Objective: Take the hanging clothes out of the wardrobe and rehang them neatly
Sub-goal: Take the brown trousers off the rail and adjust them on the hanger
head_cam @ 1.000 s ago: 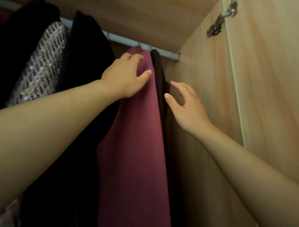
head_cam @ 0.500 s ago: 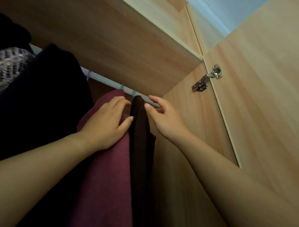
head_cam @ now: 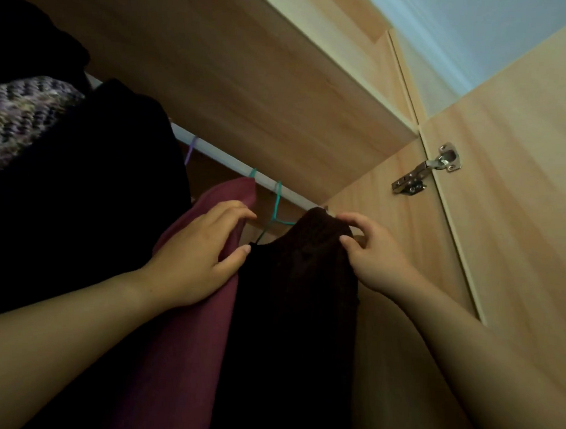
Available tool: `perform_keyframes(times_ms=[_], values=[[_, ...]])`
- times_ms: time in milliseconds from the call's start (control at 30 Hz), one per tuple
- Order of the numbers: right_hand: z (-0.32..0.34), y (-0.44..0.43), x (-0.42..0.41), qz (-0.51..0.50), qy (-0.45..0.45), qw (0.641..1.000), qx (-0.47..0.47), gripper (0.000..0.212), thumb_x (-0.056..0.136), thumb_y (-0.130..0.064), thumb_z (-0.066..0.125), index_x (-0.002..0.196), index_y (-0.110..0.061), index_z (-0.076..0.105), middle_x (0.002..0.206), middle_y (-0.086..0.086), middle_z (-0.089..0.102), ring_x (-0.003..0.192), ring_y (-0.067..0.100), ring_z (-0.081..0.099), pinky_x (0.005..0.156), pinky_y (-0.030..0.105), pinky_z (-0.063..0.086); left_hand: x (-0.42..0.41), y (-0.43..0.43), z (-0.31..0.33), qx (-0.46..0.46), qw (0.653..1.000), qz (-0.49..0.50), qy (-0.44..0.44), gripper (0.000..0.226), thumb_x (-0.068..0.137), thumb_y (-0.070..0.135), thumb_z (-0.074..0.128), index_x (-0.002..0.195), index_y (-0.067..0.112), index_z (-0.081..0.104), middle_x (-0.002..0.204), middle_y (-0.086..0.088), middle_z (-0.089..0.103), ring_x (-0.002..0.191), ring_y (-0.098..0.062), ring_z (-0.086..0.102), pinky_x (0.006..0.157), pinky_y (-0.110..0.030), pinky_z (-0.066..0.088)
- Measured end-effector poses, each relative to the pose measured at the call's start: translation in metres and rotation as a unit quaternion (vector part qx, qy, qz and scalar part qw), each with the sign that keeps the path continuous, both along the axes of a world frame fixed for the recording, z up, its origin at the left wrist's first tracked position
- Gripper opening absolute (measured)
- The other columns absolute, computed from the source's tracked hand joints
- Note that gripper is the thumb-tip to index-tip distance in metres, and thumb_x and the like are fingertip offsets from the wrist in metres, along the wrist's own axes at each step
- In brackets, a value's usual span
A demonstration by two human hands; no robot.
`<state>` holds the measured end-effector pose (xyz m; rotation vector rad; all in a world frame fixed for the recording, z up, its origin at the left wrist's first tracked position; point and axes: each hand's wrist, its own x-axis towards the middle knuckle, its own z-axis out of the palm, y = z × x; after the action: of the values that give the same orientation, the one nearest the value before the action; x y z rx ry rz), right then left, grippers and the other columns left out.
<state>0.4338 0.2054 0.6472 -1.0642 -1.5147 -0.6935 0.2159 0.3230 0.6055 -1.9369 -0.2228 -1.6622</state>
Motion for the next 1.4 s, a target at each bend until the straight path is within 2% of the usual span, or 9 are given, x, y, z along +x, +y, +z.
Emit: perform_keyframes(times_ms=[67,133,300,433,733,900,1100,1267,1400], values=[[0.007,-0.002,0.011,-0.094,-0.046,0.994,0.008,0.039,0.096,-0.006,0.044,0.132,-0.02,0.049,0.13,0.002,0.053,0.12,0.019,0.05,0.099,0.025,0.038,0.005,-0.004,0.009,0.0,1.0,-0.027,-0.002,0.047,0.083,0.046,0.044,0.126,0.026,0.049,0.13,0.012,0.046,0.123,-0.003,0.041,0.102,-0.024,0.034],[0.013,0.0,0.012,-0.173,-0.097,0.98,0.021,0.039,0.096,-0.008,0.043,0.135,-0.014,0.047,0.136,0.004,0.048,0.125,0.019,0.044,0.098,0.018,0.029,0.013,-0.008,0.017,-0.002,0.998,-0.056,-0.013,0.046,0.083,0.047,0.045,0.122,0.025,0.053,0.124,0.012,0.05,0.118,-0.002,0.044,0.099,-0.02,0.035],[0.028,0.008,0.004,-0.267,-0.126,0.954,0.051,0.038,0.095,-0.029,0.05,0.129,-0.011,0.051,0.128,0.008,0.053,0.115,0.024,0.049,0.089,0.028,0.036,0.038,-0.001,0.015,0.002,0.994,-0.109,-0.017,0.046,0.084,0.058,0.034,0.117,0.031,0.053,0.119,0.017,0.049,0.115,-0.001,0.045,0.098,-0.023,0.037],[0.032,0.011,0.006,-0.353,-0.172,0.92,0.014,0.043,0.094,-0.027,0.052,0.135,-0.015,0.045,0.128,0.006,0.05,0.113,0.025,0.05,0.088,0.032,0.041,0.042,0.008,0.007,-0.005,0.992,-0.123,-0.022,0.048,0.086,0.059,0.028,0.12,0.034,0.052,0.122,0.022,0.045,0.117,-0.001,0.043,0.099,-0.027,0.038],[0.036,0.031,0.009,-0.314,-0.156,0.936,-0.04,0.055,0.094,-0.013,0.047,0.146,-0.017,0.028,0.144,0.008,0.042,0.128,0.023,0.042,0.099,0.023,0.031,0.034,0.023,-0.006,0.018,0.992,-0.122,-0.021,0.048,0.086,0.058,0.025,0.124,0.04,0.048,0.122,0.037,0.03,0.118,0.014,0.03,0.091,0.002,0.021],[0.046,0.047,-0.009,-0.316,-0.132,0.937,0.06,0.042,0.096,-0.034,0.046,0.136,-0.024,0.045,0.129,0.005,0.057,0.115,0.024,0.052,0.092,0.032,0.043,0.03,0.035,-0.008,0.014,0.991,-0.135,-0.015,0.045,0.086,0.059,0.025,0.124,0.044,0.045,0.127,0.035,0.028,0.122,0.012,0.03,0.093,-0.004,0.021],[0.053,0.041,0.0,-0.274,-0.085,0.958,0.025,0.032,0.092,-0.022,0.058,0.124,-0.025,0.058,0.12,0.0,0.061,0.107,0.017,0.055,0.088,0.028,0.043,0.028,0.043,-0.009,0.024,0.988,-0.151,-0.017,0.042,0.087,0.058,0.027,0.123,0.046,0.044,0.127,0.037,0.028,0.121,0.017,0.026,0.091,-0.002,0.021],[0.055,0.046,-0.001,-0.387,-0.11,0.915,-0.029,0.029,0.095,-0.017,0.049,0.123,-0.012,0.051,0.121,0.011,0.056,0.11,0.026,0.053,0.088,0.034,0.043,0.03,0.046,-0.01,0.035,0.985,-0.171,-0.019,0.041,0.086,0.058,0.027,0.122,0.047,0.043,0.126,0.039,0.027,0.12,0.016,0.027,0.089,0.0,0.022],[0.055,0.057,-0.004,-0.417,-0.125,0.9,0.011,0.028,0.096,-0.031,0.045,0.115,-0.011,0.052,0.11,0.012,0.059,0.1,0.028,0.056,0.081,0.036,0.045,0.029,0.046,-0.012,0.028,0.984,-0.175,-0.031,0.041,0.086,0.058,0.027,0.122,0.046,0.044,0.125,0.04,0.027,0.119,0.016,0.028,0.089,0.0,0.023]])
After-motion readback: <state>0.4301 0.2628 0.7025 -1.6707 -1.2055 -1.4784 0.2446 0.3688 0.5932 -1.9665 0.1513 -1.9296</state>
